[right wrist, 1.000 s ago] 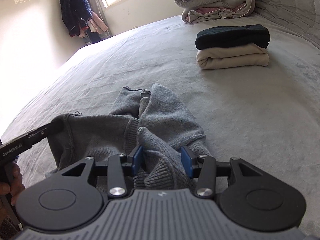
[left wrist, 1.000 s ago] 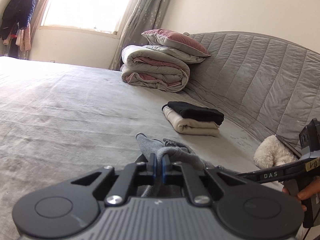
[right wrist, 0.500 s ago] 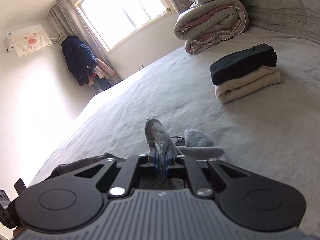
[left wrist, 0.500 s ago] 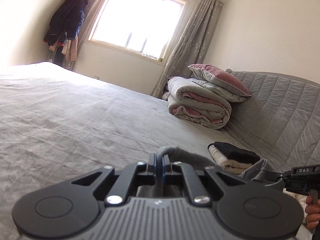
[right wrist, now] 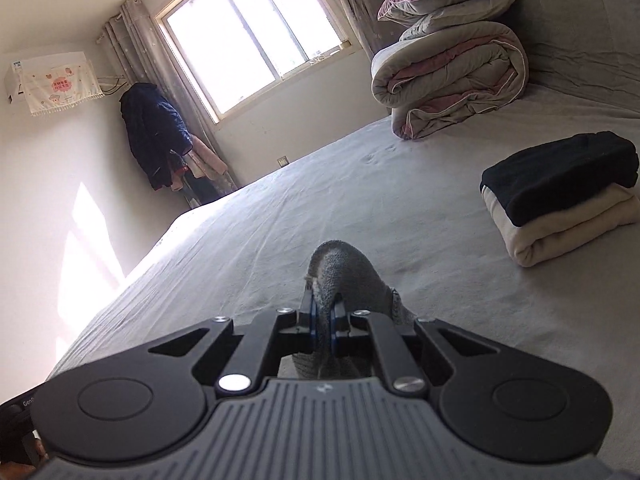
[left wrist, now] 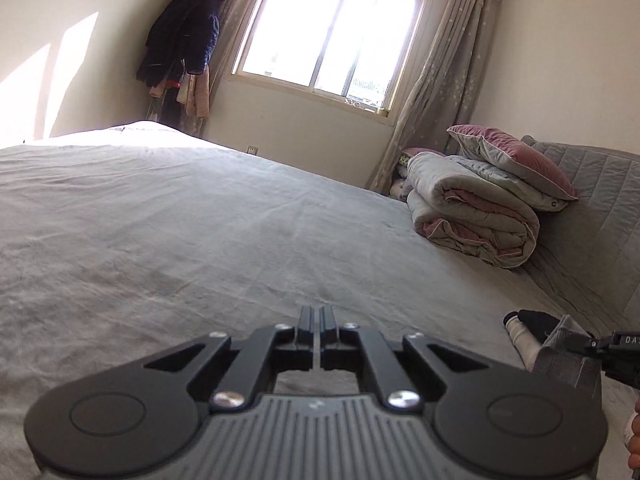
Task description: Fold clothes
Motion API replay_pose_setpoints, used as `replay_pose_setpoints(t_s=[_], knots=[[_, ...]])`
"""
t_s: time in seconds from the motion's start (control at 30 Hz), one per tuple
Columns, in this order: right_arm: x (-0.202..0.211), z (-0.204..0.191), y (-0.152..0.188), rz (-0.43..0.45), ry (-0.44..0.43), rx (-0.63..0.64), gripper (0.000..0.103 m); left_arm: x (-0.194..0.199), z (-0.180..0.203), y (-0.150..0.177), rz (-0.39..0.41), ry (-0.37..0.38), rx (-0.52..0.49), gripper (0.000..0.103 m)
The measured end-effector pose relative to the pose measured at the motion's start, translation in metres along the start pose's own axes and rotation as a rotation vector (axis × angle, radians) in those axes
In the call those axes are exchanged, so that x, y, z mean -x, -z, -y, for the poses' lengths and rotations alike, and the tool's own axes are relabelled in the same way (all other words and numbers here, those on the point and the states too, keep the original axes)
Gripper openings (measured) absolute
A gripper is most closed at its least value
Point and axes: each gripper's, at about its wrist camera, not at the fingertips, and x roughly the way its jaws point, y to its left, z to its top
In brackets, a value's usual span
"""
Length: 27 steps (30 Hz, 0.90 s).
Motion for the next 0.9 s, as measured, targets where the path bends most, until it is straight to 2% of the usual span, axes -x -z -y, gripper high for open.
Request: replay_pose_setpoints(t_s=[0.1,0.17,0.33,0.5,0.6,0.63,0.67,0.7,0.73,0.83,0.9], knots=[[-0.007,-0.001,0.003,-0.013,0.011,0.017,0.007,-0.012,-0.009,0.014,-0.077,0.049,0.013,0.014],[-0.009,0.001,0.004,-0.022,0.020,0.032,0.007,-0.023,-0.012,0.024,-0.155,0.086,0.024,0.039],[-0.001,0.012,0.012,-0.041,0.037,0.037,0.007,-0.049,-0.012,0.051,-0.329,0.162,0.021,0.048],[0.007,0.021,0.023,-0.045,0.047,0.043,0.008,-0.064,-0.003,0.070,-0.412,0.223,0.023,0.050],[0.007,0.026,0.027,-0.054,0.052,0.043,0.008,-0.069,0.011,0.081,-0.448,0.234,-0.014,0.048],[0.008,0.027,0.028,-0.054,0.055,0.048,0.008,-0.069,0.017,0.084,-0.453,0.237,-0.045,0.040],[0.008,0.027,0.029,-0.052,0.060,0.058,0.008,-0.069,0.023,0.086,-0.459,0.237,-0.080,0.020],[0.008,0.027,0.030,-0.048,0.065,0.072,0.008,-0.068,0.027,0.087,-0.457,0.227,-0.106,0.010],[0.008,0.027,0.030,-0.044,0.070,0.086,0.008,-0.066,0.029,0.086,-0.433,0.210,-0.121,0.006],[0.008,0.025,0.031,-0.026,0.089,0.126,0.008,-0.058,0.034,0.081,-0.360,0.159,-0.166,0.005],[0.008,0.023,0.030,-0.011,0.102,0.138,0.008,-0.053,0.033,0.070,-0.303,0.128,-0.161,0.005]])
